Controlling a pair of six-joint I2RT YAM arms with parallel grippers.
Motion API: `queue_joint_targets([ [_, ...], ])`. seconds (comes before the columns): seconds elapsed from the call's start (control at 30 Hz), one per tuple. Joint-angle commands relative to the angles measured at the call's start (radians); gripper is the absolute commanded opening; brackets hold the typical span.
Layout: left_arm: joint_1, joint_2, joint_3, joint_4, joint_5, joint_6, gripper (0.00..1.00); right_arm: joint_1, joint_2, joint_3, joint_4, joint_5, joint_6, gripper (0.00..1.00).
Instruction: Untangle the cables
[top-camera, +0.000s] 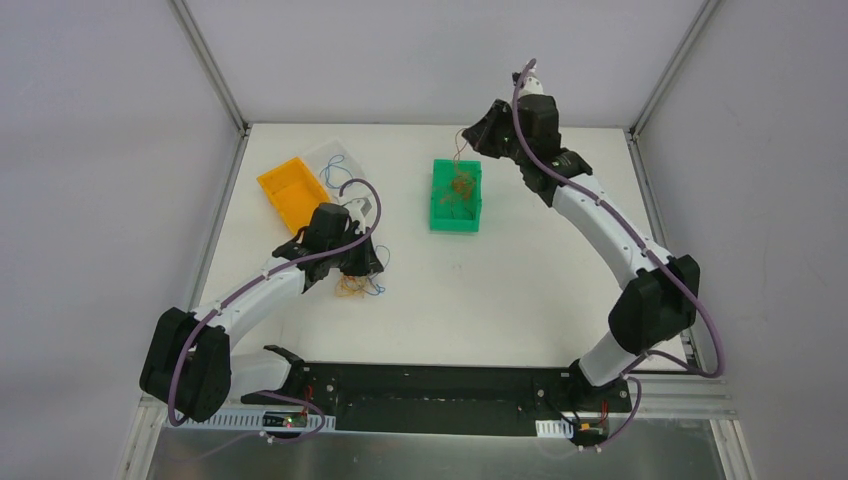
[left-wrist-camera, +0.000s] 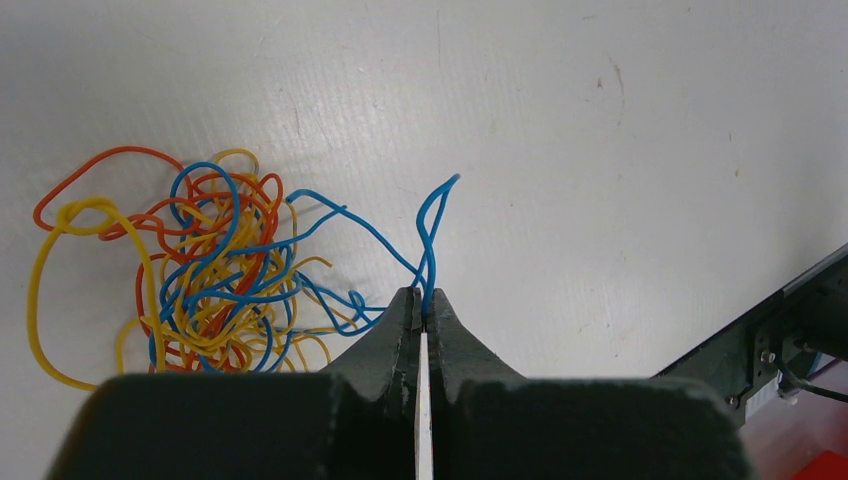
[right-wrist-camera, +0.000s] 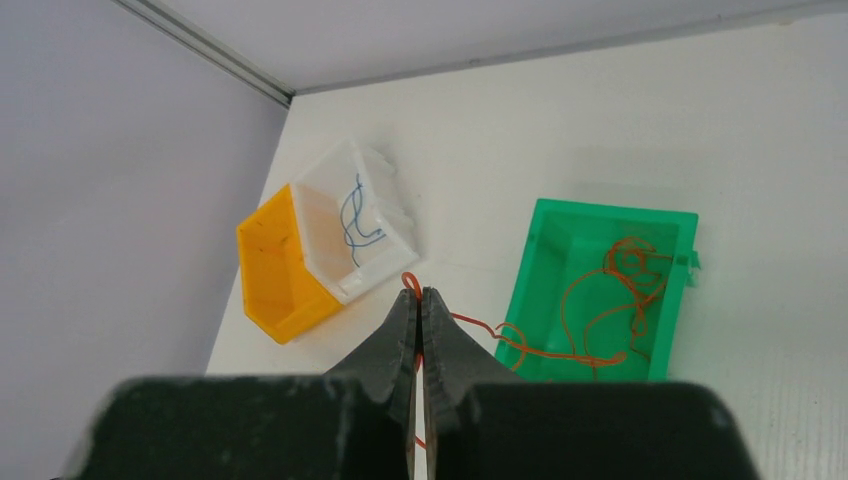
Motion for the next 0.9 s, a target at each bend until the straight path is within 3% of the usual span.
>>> queue_joint_targets([
  [0.0,-0.002,-0.025,0.024,-0.013,-0.004,0.005,0.0,-0.023,0.058,-0.027,0.037,-0.052,0.001,0.0],
  [0.5,-0.002,-0.004,0.046,-0.016,0.007,0.005,0.0,-0.035,0.413,0.154,-0.14,-0.039,-0.109,0.0],
  [0.87,-0.003,0.043,0.089,-0.024,0.032,0.006,0.0,0.072,0.638,0.365,-0.373,0.199,-0.223,0.0],
])
